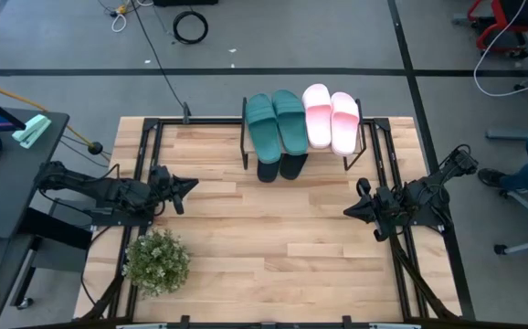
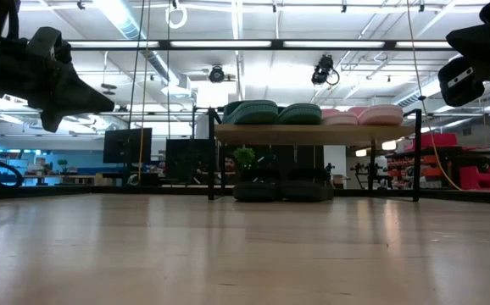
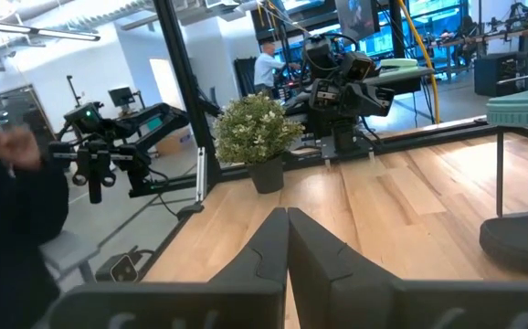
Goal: Pick and place slides into the shelf
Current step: Return to Home Position
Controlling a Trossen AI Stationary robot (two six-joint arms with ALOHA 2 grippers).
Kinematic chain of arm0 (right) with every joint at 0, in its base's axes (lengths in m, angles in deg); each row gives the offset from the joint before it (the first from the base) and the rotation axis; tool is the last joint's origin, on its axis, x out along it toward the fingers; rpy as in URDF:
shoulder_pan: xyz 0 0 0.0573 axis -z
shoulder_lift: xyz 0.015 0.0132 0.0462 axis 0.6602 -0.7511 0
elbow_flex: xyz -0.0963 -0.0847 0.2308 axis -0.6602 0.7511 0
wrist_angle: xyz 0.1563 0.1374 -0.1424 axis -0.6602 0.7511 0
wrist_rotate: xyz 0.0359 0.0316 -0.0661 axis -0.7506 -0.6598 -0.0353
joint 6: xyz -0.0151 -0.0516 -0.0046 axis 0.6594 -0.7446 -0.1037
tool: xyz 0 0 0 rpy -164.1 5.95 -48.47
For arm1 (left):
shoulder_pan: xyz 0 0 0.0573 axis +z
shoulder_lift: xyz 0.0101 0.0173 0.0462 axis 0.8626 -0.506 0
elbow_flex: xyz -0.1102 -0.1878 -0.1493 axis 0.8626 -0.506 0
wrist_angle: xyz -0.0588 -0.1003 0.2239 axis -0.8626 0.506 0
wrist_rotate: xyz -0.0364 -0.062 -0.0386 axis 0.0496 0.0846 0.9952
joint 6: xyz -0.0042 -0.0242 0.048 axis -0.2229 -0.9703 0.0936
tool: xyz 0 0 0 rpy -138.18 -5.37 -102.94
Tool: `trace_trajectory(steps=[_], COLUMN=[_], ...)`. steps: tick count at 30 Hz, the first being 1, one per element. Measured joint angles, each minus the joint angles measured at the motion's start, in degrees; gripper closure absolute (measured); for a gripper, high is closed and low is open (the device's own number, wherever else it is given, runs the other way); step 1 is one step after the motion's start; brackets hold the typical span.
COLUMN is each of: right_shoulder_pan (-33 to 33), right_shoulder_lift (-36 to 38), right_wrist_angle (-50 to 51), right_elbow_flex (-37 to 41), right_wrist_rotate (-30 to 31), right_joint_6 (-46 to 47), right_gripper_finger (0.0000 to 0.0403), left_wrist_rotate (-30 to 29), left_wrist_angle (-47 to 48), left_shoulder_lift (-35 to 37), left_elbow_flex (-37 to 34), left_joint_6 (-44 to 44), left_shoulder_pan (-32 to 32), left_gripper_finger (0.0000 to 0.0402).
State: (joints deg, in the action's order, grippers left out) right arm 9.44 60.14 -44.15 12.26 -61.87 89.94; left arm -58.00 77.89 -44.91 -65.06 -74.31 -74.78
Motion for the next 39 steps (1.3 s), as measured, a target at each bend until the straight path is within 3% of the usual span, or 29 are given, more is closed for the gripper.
trace_trajectory(steps=[39], right_shoulder_pan=[0.0], right_shoulder_lift=[0.0], right_wrist_angle=[0.0], right_elbow_flex=[0.0], right_wrist_rotate=[0.0], right_joint_6=[0.0], right_gripper_finger=[0.0389], left_wrist_rotate=[0.0], left_wrist_angle=[-0.1], left_shoulder_lift=[0.0], left_elbow_flex=[0.0], left_joint_6=[0.0], left_shoulder_pan=[0.0], left_gripper_finger=[0.0367])
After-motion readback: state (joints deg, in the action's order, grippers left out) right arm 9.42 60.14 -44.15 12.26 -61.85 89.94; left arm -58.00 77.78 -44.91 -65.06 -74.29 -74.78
